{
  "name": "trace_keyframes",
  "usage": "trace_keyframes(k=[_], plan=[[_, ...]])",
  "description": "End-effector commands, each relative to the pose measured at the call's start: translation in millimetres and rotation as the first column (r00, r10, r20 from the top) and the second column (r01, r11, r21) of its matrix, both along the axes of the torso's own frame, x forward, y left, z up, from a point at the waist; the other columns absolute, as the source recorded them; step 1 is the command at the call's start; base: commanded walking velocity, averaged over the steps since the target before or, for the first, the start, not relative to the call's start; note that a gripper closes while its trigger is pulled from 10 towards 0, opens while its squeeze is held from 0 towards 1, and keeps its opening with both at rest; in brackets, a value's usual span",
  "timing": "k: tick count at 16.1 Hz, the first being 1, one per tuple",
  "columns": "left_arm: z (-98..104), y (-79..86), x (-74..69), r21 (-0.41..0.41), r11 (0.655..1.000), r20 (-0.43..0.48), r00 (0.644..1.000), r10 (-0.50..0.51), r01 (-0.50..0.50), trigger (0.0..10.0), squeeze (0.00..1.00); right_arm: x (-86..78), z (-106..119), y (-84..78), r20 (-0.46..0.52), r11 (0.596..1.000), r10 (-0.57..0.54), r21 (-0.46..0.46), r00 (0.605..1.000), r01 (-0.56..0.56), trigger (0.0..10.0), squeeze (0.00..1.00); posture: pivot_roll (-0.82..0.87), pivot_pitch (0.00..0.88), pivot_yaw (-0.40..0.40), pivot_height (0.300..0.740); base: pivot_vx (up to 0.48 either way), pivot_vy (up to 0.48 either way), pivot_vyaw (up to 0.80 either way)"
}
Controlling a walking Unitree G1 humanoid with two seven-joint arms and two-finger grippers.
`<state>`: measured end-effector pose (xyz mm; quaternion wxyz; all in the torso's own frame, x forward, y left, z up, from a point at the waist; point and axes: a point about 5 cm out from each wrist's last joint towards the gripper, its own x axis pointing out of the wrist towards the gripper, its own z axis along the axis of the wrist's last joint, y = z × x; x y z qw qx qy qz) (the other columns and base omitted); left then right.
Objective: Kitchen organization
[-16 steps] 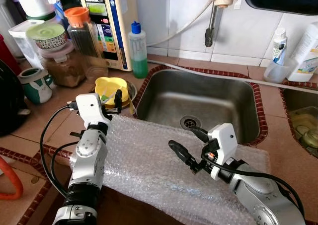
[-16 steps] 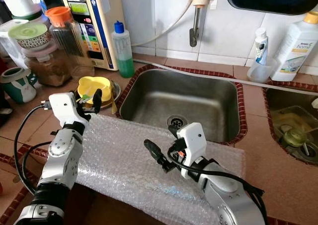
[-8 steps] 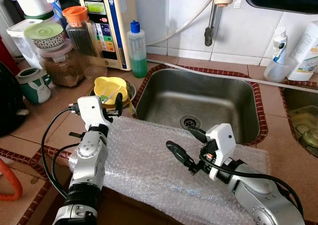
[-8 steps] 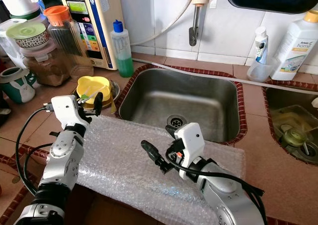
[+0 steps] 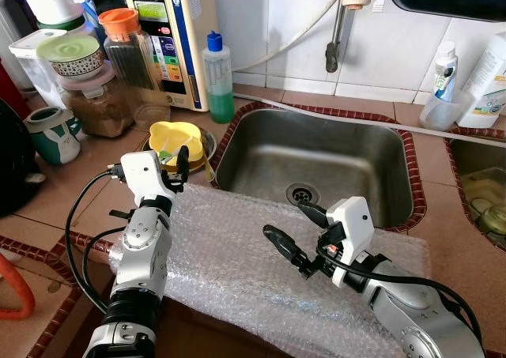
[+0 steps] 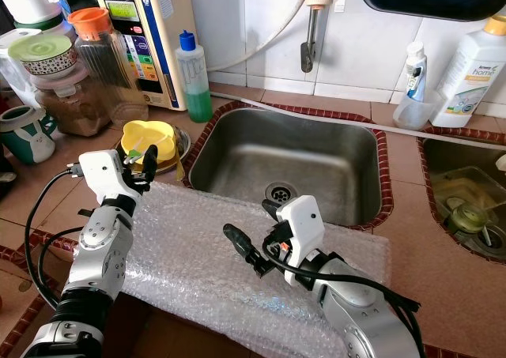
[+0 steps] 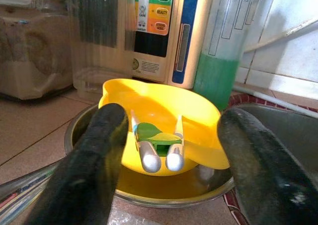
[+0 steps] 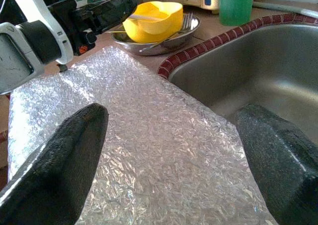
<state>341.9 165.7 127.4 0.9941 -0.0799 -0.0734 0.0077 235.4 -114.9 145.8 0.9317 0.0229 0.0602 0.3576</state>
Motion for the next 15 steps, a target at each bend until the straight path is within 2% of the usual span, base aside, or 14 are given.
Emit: trace_keyframes(k=[1, 15], plan=[[0.5, 1.5, 0.7, -0.003, 1.000, 0.006, 1.000, 0.003, -0.003, 0.0, 0.00, -0.9, 4.9, 3.8, 0.018, 1.000, 0.028, 0.007, 0.999, -0.028, 10.0, 0.00, -0.27, 0.089, 0.078, 0.740, 0.000, 0.000, 0.00], [2.9, 3.5, 0.0, -0.035, 0.999, 0.015, 1.000, -0.003, 0.004, 0.0, 0.00, -1.4, 5.4, 8.0, 0.023, 0.997, 0.072, 0.020, 0.997, -0.072, 10.0, 0.00, -0.26, 0.084, 0.084, 0.740, 0.000, 0.000, 0.00]])
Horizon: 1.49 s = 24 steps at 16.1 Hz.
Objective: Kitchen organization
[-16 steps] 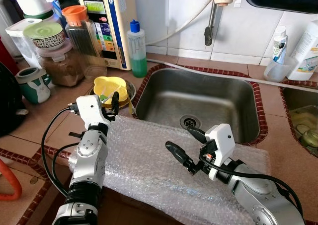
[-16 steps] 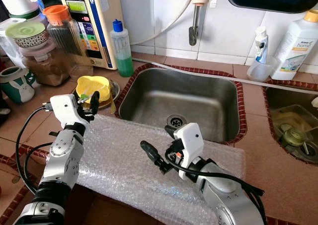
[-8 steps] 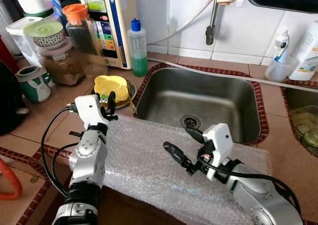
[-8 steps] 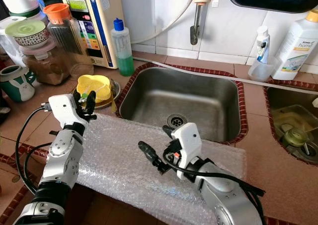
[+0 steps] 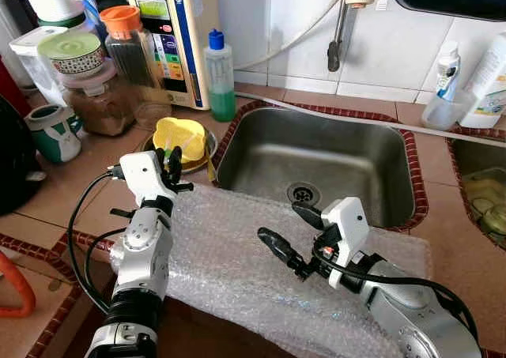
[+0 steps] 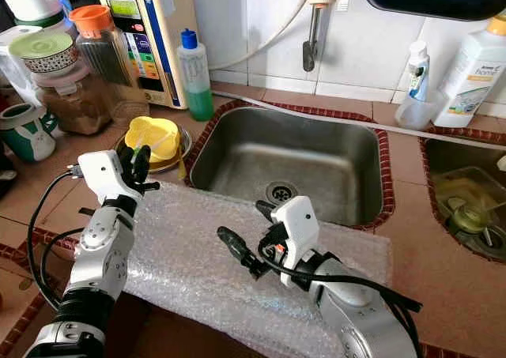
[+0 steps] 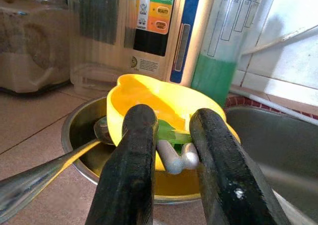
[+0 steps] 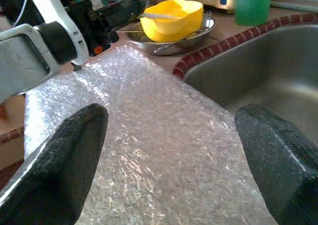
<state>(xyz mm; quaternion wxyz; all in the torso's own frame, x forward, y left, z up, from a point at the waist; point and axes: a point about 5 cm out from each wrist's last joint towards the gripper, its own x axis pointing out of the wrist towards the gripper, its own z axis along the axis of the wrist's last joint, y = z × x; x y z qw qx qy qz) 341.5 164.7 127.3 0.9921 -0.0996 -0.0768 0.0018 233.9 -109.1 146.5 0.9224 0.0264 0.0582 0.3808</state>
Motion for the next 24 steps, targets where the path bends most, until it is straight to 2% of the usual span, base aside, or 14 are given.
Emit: trace_keyframes(k=[1, 6, 8, 9, 10, 13, 14, 15, 17, 18, 19, 21, 22, 24], plan=[[3, 5.0, 0.4, 0.005, 1.000, 0.007, 1.000, 0.011, -0.011, 0.0, 0.00, 0.9, 5, 2.1, 0.027, 1.000, 0.014, 0.006, 1.000, -0.014, 10.0, 0.00, -0.26, 0.083, 0.084, 0.740, 0.000, 0.000, 0.00], [4, 6.7, 0.0, 0.012, 1.000, 0.009, 1.000, 0.020, -0.021, 0.0, 0.00, 4.5, 4, 0.9, 0.037, 1.000, -0.016, -0.006, 0.999, 0.017, 10.0, 0.00, -0.25, 0.079, 0.086, 0.740, 0.000, 0.000, 0.00], [6, 7.8, 0.2, 0.015, 0.999, 0.017, 0.999, 0.029, -0.029, 0.0, 0.00, 5.3, 5, 0.7, 0.041, 1.000, -0.018, -0.002, 0.999, 0.018, 7.6, 0.00, -0.25, 0.078, 0.086, 0.740, 0.000, 0.000, 0.00], [6, 8.2, 0.1, 0.019, 0.999, 0.017, 0.999, 0.033, -0.034, 0.0, 0.00, 5.9, 5, 0.3, 0.043, 1.000, -0.031, 0.000, 0.999, 0.031, 10.0, 0.99, -0.25, 0.076, 0.084, 0.740, 0.000, 0.000, 0.00], [6, 8.4, 0.1, 0.019, 0.999, 0.017, 0.999, 0.035, -0.035, 0.0, 0.00, 6.2, 5, 0.3, 0.042, 0.999, -0.032, 0.001, 0.999, 0.032, 10.0, 1.00, -0.25, 0.076, 0.084, 0.740, 0.000, 0.000, 0.00], [7, 9.2, 0.1, 0.020, 0.999, 0.020, 0.999, 0.042, -0.042, 0.0, 0.00, 7.7, 5, -0.3, 0.054, 0.999, -0.040, -0.012, 0.998, 0.041, 10.0, 1.00, -0.25, 0.076, 0.083, 0.740, 0.000, 0.000, 0.00], [8, 9.6, -0.1, 0.020, 0.999, 0.025, 0.999, 0.044, -0.044, 0.1, 0.00, 8.7, 5, -1.2, 0.061, 0.998, -0.052, -0.013, 0.997, 0.053, 10.0, 0.64, -0.25, 0.076, 0.083, 0.740, 0.000, 0.000, 0.00], [9, 10.1, -0.6, 0.016, 0.999, 0.034, 0.998, 0.046, -0.046, 0.2, 0.00, 9.3, 6, -1.9, 0.062, 0.998, -0.060, 0.007, 0.996, 0.060, 7.4, 0.00, -0.25, 0.077, 0.083, 0.740, 0.000, 0.000, 0.00], [10, 10.9, -1.2, 0.016, 0.999, 0.040, 0.998, 0.050, -0.050, 0.5, 0.00, 7.5, 5, -1.6, 0.064, 0.998, -0.055, 0.003, 0.996, 0.055, 4.9, 0.00, -0.25, 0.076, 0.080, 0.740, 0.000, 0.000, 0.00], [10, 11.2, -1.3, 0.016, 0.999, 0.041, 0.998, 0.051, -0.051, 0.5, 0.00, 7.2, 5, -1.4, 0.064, 0.999, -0.054, -0.003, 0.996, 0.054, 4.9, 0.00, -0.25, 0.076, 0.080, 0.740, 0.000, 0.000, 0.00], [11, 11.1, -1.4, 0.015, 0.999, 0.042, 0.998, 0.052, -0.052, 0.9, 0.00, 7.5, 4, -1.6, 0.064, 0.998, -0.055, -0.011, 0.996, 0.056, 10.0, 0.00, -0.25, 0.075, 0.077, 0.740, 0.000, 0.000, 0.00], [11, 10.9, -1.3, 0.013, 0.999, 0.045, 0.998, 0.052, -0.053, 1.3, 0.00, 9.2, 4, -1.9, 0.066, 0.998, -0.059, -0.015, 0.996, 0.061, 10.0, 0.00, -0.25, 0.076, 0.076, 0.740, 0.000, 0.000, 0.00], [13, 11.0, -1.3, 0.010, 0.999, 0.050, 0.997, 0.052, -0.053, 1.5, 0.00, 10.7, 5, -2.0, 0.068, 0.998, -0.059, -0.003, 0.996, 0.060, 10.0, 1.00, -0.25, 0.076, 0.076, 0.740, 0.000, 0.000, 0.00], [14, 10.3, -1.5, 0.006, 0.999, 0.055, 0.997, 0.050, -0.051, 1.6, 0.00, 12.0, 6, -3.0, 0.070, 0.998, -0.067, 0.002, 0.995, 0.067, 10.0, 1.00, -0.25, 0.075, 0.075, 0.740, 0.000, 0.000, 0.00]])
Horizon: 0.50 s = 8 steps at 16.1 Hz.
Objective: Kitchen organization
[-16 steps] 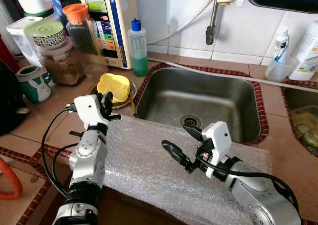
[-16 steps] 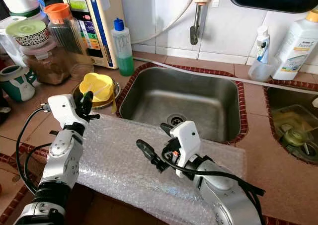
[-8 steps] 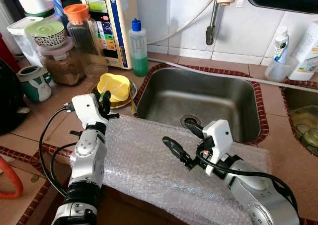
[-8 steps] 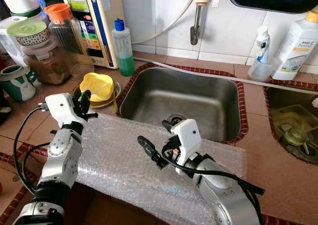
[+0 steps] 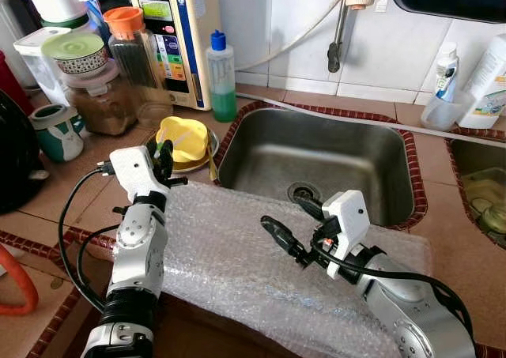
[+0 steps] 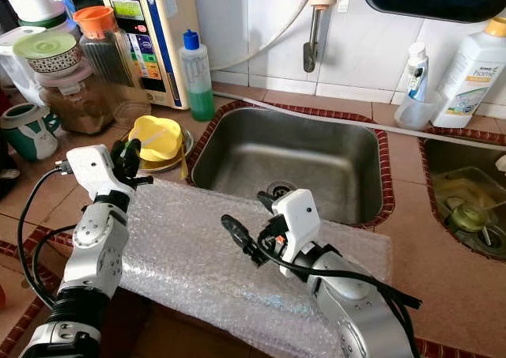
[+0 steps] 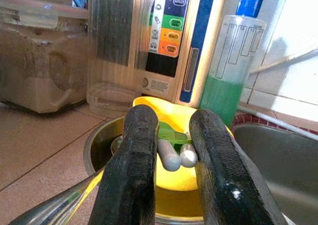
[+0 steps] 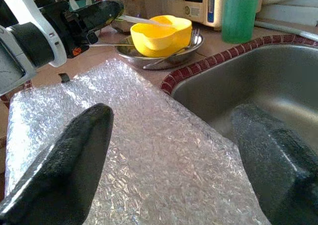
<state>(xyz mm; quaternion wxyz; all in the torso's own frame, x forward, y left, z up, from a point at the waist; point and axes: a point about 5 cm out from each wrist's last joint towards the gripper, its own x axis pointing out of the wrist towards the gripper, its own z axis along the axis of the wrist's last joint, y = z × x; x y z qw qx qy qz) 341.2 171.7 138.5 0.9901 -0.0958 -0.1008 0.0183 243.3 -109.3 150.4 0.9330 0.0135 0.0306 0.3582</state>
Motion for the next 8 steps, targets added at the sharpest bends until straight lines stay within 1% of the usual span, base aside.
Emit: trace_keyframes(k=[1, 2, 3, 4, 5, 6, 7, 8], plan=[[3, 2.9, -1.2, 0.001, 1.000, 0.011, 1.000, 0.010, -0.010, 1.7, 0.00, 2.8, 2, -2.4, 0.012, 1.000, -0.017, 0.001, 1.000, 0.016, 10.0, 1.00, -0.25, 0.075, 0.075, 0.740, 0.000, 0.000, 0.00], [3, 2.5, -1.2, 0.000, 1.000, 0.012, 1.000, 0.007, -0.007, 1.9, 0.00, 3.0, 2, -2.2, 0.012, 1.000, -0.016, 0.000, 1.000, 0.016, 10.0, 1.00, -0.25, 0.075, 0.075, 0.740, 0.000, 0.000, 0.00], [4, 1.6, -1.4, -0.003, 1.000, 0.017, 1.000, 0.002, -0.002, 1.8, 0.00, 3.3, 2, -2.0, 0.014, 1.000, -0.014, -0.003, 1.000, 0.014, 10.0, 0.81, -0.25, 0.075, 0.076, 0.740, 0.000, 0.000, 0.00], [5, 1.3, -1.4, -0.005, 1.000, 0.019, 1.000, 0.000, 0.000, 1.9, 0.00, 3.4, 1, -1.9, 0.014, 1.000, -0.013, -0.005, 1.000, 0.013, 10.0, 0.05, -0.25, 0.075, 0.075, 0.740, 0.000, 0.000, 0.00], [6, 1.1, -1.6, -0.007, 1.000, 0.023, 1.000, -0.002, 0.002, 2.7, 0.00, 3.6, 2, -1.6, 0.015, 1.000, -0.011, -0.007, 1.000, 0.012, 10.0, 0.00, -0.25, 0.074, 0.075, 0.740, 0.000, 0.000, 0.00], [6, 1.1, -1.6, -0.007, 1.000, 0.025, 1.000, -0.003, 0.003, 2.7, 0.00, 3.7, 2, -1.5, 0.016, 1.000, -0.011, -0.007, 1.000, 0.011, 10.0, 0.00, -0.25, 0.075, 0.075, 0.740, 0.000, 0.000, 0.00], [10, 2.4, -2.2, -0.013, 1.000, 0.039, 0.999, 0.003, -0.002, 2.5, 0.00, 4.2, 2, -1.5, 0.017, 1.000, -0.012, -0.007, 1.000, 0.012, 10.0, 0.00, -0.25, 0.074, 0.074, 0.740, 0.000, 0.000, 0.00], [18, 3.5, -2.6, -0.023, 1.000, 0.069, 0.998, 0.010, -0.008, 4.5, 0.00, 6.0, 4, -2.2, 0.022, 1.000, -0.020, -0.002, 1.000, 0.020, 10.0, 0.00, -0.25, 0.074, 0.074, 0.740, 0.000, 0.000, 0.00]])
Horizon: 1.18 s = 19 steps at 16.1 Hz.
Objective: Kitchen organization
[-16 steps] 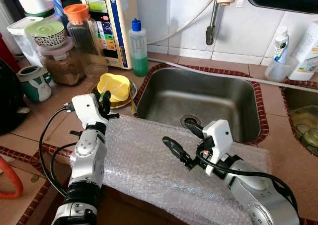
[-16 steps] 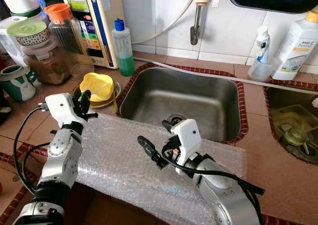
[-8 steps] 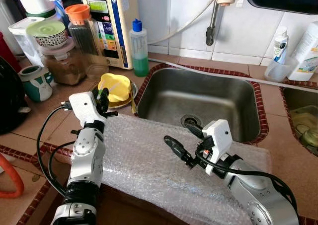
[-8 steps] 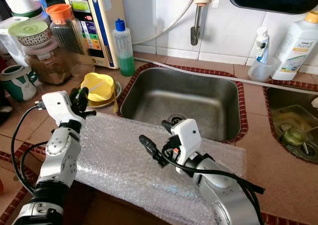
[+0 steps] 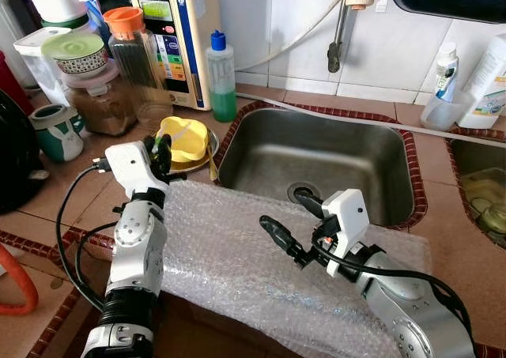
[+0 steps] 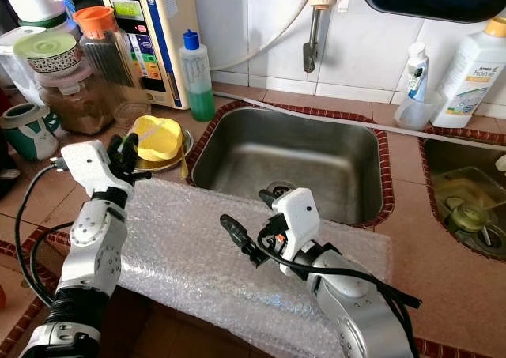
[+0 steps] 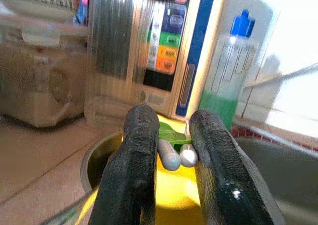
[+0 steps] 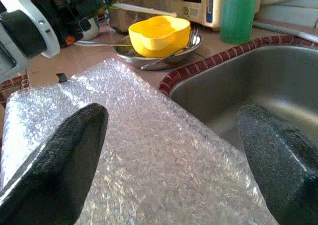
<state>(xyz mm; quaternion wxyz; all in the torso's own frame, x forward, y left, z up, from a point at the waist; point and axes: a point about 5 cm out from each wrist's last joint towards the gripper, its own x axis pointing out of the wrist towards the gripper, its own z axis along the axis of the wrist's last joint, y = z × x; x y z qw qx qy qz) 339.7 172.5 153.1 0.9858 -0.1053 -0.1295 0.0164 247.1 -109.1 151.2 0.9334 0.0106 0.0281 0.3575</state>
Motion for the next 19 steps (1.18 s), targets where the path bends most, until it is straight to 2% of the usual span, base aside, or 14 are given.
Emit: trace_keyframes(k=[1, 2, 3, 4, 5, 6, 7, 9, 13, 14, 15, 17, 19], plan=[[7, 3.0, -1.2, -0.011, 1.000, 0.025, 1.000, 0.009, -0.009, 4.7, 0.00, 3.1, 3, -2.6, 0.017, 1.000, -0.021, 0.003, 1.000, 0.021, 10.0, 0.00, -0.24, 0.073, 0.074, 0.740, 0.000, 0.000, 0.00], [12, 2.5, -1.3, -0.016, 1.000, 0.040, 0.999, 0.009, -0.008, 4.8, 0.00, 3.8, 3, -2.6, 0.019, 1.000, -0.023, 0.004, 1.000, 0.023, 10.0, 0.00, -0.24, 0.072, 0.073, 0.740, 0.000, 0.000, 0.00], [22, 0.4, -2.3, -0.029, 1.000, 0.070, 0.998, 0.001, 0.001, 5.7, 0.00, 4.5, 3, -2.4, 0.017, 1.000, -0.027, 0.010, 0.999, 0.027, 10.0, 0.00, -0.24, 0.071, 0.073, 0.740, 0.000, 0.000, 0.00], [25, -0.8, -3.0, -0.038, 0.999, 0.084, 0.996, -0.005, 0.008, 5.7, 0.00, 4.8, 3, -2.3, 0.014, 0.999, -0.031, 0.016, 0.999, 0.030, 10.0, 0.00, -0.24, 0.071, 0.073, 0.740, 0.000, 0.000, 0.00], [33, -5.2, -5.0, -0.049, 0.998, 0.104, 0.994, -0.031, 0.037, 7.8, 0.00, 7.6, 5, -3.0, 0.000, 0.998, -0.049, 0.045, 0.999, 0.049, 10.0, 0.00, -0.23, 0.072, 0.075, 0.740, 0.000, 0.000, 0.00], [38, -9.6, -7.1, -0.063, 0.996, 0.120, 0.991, -0.060, 0.068, 8.4, 0.00, 10.4, 6, -3.6, -0.010, 0.996, -0.064, 0.067, 0.998, 0.064, 10.0, 0.00, -0.23, 0.072, 0.074, 0.740, 0.000, 0.000, 0.00], [42, -16.3, -10.1, -0.082, 0.990, 0.128, 0.986, -0.104, 0.115, 10.0, 0.00, 14.2, 8, -4.0, -0.021, 0.992, -0.077, 0.097, 0.997, 0.079, 10.0, 0.00, -0.23, 0.072, 0.076, 0.740, 0.000, 0.000, 0.00], [46, -28.9, -18.0, -0.110, 0.976, 0.136, 0.976, -0.173, 0.189, 10.0, 0.00, 24.1, 15, -5.6, -0.045, 0.978, -0.112, 0.172, 0.993, 0.118, 10.0, 0.00, -0.22, 0.067, 0.078, 0.740, 0.000, 0.000, 0.00], [46, -47.8, -27.0, -0.102, 0.951, 0.129, 0.952, -0.278, 0.292, 10.0, 0.00, 41.9, 31, -6.2, -0.131, 0.910, -0.129, 0.378, 0.983, 0.170, 10.0, 0.00, -0.22, 0.061, 0.083, 0.740, 0.000, 0.000, 0.00], [44, -51.6, -28.1, -0.084, 0.945, 0.117, 0.945, -0.306, 0.316, 10.0, 0.00, 45.1, 37, -4.2, -0.149, 0.882, -0.103, 0.443, 0.983, 0.160, 10.0, 0.00, -0.22, 0.060, 0.084, 0.740, 0.000, 0.000, 0.00], [43, -54.5, -28.7, -0.081, 0.938, 0.105, 0.938, -0.329, 0.338, 10.0, 0.00, 47.1, 44, -0.4, -0.190, 0.822, -0.034, 0.552, 0.981, 0.136, 10.0, 0.00, -0.22, 0.060, 0.084, 0.740, 0.000, 0.000, 0.00], [42, -58.9, -29.2, -0.081, 0.928, 0.099, 0.929, -0.356, 0.364, 10.0, 0.00, 47.7, 49, 3.3, -0.215, 0.768, 0.038, 0.630, 0.976, 0.109, 10.0, 0.00, -0.22, 0.058, 0.086, 0.740, 0.000, 0.000, 0.00], [44, -68.1, -32.7, -0.085, 0.902, 0.102, 0.904, -0.414, 0.423, 10.0, 0.00, 48.8, 55, 7.4, -0.233, 0.703, 0.113, 0.706, 0.966, 0.088, 10.0, 0.00, -0.22, 0.057, 0.088, 0.740, 0.000, 0.000, 0.00]])
